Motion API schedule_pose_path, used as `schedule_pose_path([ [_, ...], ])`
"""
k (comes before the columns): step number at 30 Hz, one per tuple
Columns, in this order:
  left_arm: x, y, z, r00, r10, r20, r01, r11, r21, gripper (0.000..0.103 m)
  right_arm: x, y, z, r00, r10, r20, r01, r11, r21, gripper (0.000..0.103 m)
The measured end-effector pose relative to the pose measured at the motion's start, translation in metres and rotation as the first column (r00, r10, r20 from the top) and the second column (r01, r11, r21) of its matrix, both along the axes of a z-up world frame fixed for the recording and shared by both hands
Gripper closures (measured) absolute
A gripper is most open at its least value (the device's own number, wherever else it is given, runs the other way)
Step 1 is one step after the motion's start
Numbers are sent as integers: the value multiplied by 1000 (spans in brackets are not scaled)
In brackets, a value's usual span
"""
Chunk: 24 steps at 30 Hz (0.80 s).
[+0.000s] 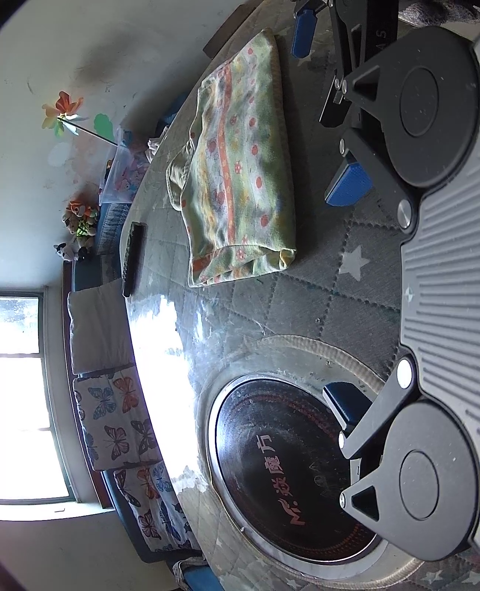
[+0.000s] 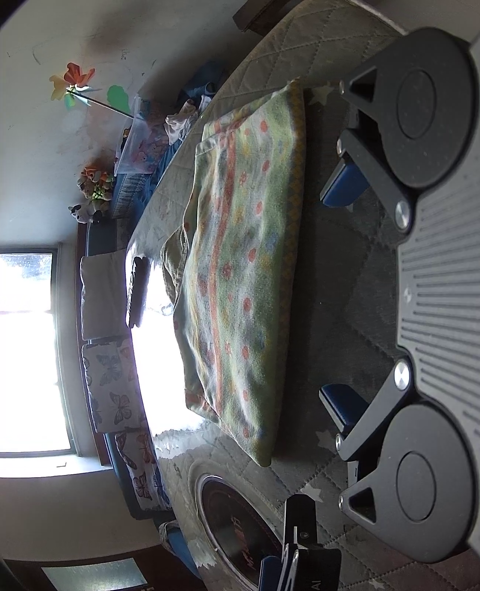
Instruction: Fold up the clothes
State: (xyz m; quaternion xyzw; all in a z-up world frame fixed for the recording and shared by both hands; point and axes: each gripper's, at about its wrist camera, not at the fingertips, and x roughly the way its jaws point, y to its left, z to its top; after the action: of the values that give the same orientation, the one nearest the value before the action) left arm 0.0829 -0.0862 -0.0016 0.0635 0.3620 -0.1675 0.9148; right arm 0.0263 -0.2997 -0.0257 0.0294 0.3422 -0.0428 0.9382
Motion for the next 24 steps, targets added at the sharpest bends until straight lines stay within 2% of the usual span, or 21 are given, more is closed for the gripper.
schedule_pose_path([
  [24,2,-7,-6,1000,-12,-8,12,1000,15,0,5,3,-3,1000,-10,-12,10,1000,1,0],
])
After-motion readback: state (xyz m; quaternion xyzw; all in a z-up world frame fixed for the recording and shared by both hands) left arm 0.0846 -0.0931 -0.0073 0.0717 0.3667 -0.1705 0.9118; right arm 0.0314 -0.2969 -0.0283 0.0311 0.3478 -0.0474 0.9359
